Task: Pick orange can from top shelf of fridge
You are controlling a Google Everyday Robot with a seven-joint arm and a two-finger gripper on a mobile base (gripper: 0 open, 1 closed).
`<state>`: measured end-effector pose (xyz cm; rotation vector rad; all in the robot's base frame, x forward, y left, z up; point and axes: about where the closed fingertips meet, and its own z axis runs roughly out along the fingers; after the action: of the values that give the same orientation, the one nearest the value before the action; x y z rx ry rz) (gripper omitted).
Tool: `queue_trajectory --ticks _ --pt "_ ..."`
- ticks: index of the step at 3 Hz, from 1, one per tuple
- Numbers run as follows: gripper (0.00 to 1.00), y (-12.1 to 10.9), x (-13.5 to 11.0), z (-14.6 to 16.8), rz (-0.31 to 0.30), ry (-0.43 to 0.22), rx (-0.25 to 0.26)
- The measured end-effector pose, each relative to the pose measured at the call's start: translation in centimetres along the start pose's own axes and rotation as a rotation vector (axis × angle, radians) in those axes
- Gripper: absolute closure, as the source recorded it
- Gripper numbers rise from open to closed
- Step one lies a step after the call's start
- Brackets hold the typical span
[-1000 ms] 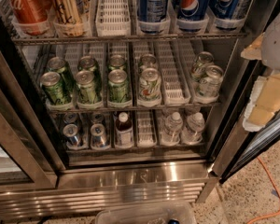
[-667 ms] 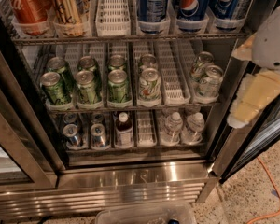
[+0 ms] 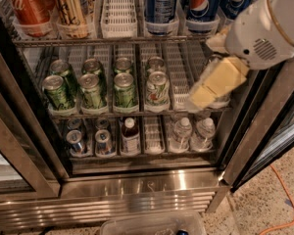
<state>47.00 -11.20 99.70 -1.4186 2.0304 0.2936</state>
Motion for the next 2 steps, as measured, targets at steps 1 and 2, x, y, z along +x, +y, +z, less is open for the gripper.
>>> queue_trajectory --ticks 1,2 --pt "0.0 1.6 -4.17 -0.77 -0.112 -0.067 0.005" --pt "0.0 1.68 -4.26 -0.8 -0.128 -0.068 0.006"
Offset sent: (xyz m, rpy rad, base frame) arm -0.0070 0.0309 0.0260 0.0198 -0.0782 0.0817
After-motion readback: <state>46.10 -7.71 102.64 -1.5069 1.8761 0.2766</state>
